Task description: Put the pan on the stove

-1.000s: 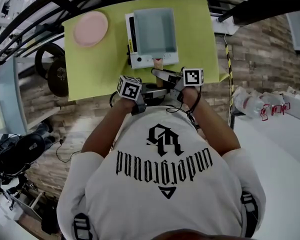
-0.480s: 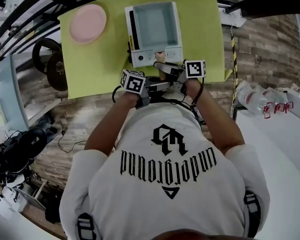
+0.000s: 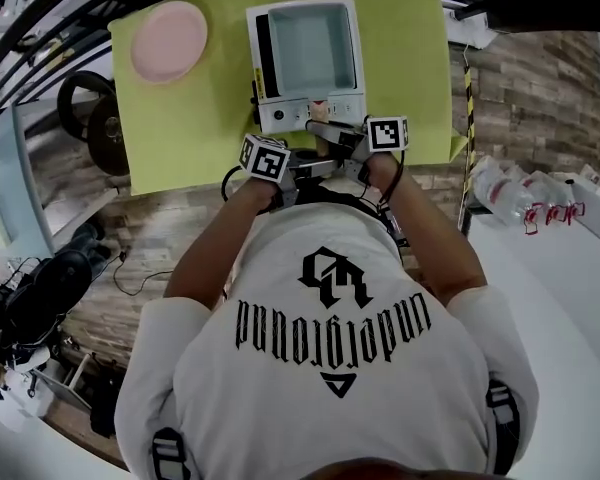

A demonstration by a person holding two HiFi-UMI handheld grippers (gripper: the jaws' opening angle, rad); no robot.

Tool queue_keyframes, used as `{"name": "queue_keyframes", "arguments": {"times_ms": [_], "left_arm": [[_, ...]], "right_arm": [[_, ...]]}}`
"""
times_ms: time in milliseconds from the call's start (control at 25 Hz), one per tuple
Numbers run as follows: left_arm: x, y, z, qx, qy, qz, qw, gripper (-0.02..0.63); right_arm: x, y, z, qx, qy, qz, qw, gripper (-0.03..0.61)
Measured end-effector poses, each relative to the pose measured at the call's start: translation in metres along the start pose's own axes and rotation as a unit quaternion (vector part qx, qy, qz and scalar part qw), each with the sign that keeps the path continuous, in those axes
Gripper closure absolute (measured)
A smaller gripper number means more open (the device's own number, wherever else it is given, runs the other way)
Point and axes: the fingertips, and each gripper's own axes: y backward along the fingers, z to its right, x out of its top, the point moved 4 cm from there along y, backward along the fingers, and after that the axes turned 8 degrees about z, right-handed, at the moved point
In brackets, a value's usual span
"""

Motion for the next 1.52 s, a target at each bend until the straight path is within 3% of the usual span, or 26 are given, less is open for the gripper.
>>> {"name": "queue_keyframes", "arguments": {"times_ms": [1080, 1320, 1520], "left_arm": [[0.003, 0.000, -0.031, 0.007, 0.011, -0.014, 0.9998, 0.512], [0.004, 0.003, -0.028, -0.001, 0.031, -0.009, 0.9995, 0.449], [0.003, 0.009, -0.024, -0.014, 0.033, -0.001, 0.9993, 0.318]], "right_arm": [[0.002, -0.009, 0.025, -0.012, -0.039, -0.002, 0.999, 0.453], [0.006, -0.012, 0.024, -0.010, -0.038, 0.001, 0.999, 0.330], [0.005, -0.011, 0.026, -0.017, -0.033, 0.006, 0.999, 0.264]]}}
